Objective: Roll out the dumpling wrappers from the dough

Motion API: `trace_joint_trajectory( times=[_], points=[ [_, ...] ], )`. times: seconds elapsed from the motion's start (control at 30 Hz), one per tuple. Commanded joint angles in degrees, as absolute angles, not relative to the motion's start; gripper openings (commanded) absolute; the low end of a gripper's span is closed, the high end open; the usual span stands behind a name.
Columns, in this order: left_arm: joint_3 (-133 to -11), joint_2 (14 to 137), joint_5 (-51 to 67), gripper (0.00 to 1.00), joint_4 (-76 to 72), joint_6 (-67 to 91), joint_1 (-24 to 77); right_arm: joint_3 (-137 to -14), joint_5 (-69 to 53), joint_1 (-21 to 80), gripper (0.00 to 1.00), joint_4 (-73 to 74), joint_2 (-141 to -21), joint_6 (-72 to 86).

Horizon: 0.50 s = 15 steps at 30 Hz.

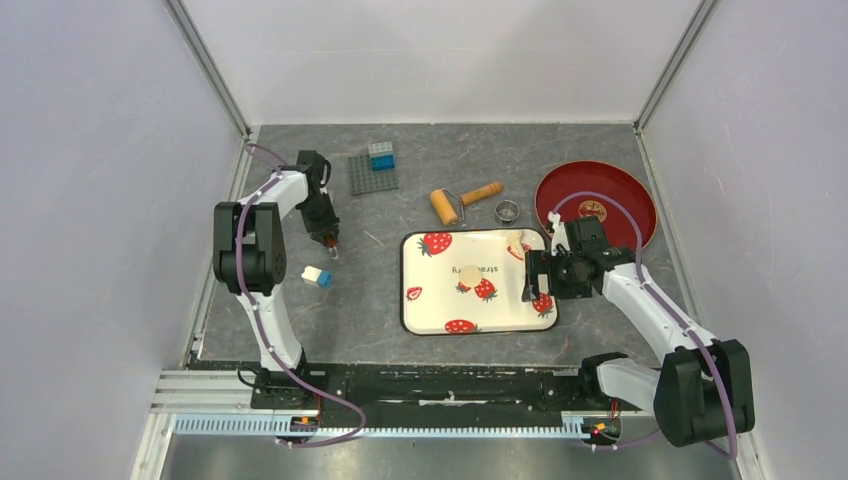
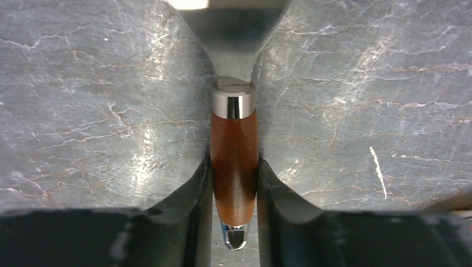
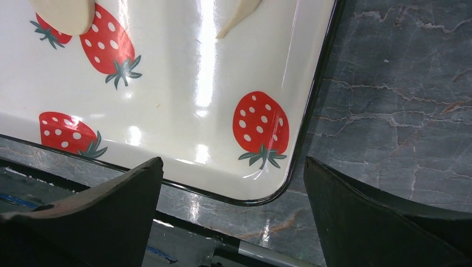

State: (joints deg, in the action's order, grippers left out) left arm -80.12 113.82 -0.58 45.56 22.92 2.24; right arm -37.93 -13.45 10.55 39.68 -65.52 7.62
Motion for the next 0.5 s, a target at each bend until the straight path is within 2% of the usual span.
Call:
trace_joint_trajectory(
  times=[0.0, 0.03, 0.07, 0.23, 0.47],
  points=[
    [-80.3, 114.9, -0.8, 0.18, 45.3, 19.6, 2.0, -41.0, -13.2, 10.5, 0.98, 38.7, -65.2, 6.9],
    [-79.8, 114.4, -0.3, 0.07, 45.2, 19.5, 2.0, -41.2, -12.8, 10.5, 0.98, 39.0, -64.9, 6.9],
    [-79.1, 113.7, -0.3, 0.02, 44.9, 19.5, 2.0, -41.4, -12.6, 10.5, 0.98, 39.1, -64.6, 6.9],
    [-74.3, 105.2, 0.9, 0.02, 44.0, 19.8, 2.0, -41.7, -12.2, 10.5, 0.98, 40.5, -63.0, 6.6],
    [-69.6, 86.5, 2.9, 0.02, 43.7, 16.8, 2.1, -43.1, -11.5, 10.5, 0.98, 43.5, -60.7, 6.0]
  ],
)
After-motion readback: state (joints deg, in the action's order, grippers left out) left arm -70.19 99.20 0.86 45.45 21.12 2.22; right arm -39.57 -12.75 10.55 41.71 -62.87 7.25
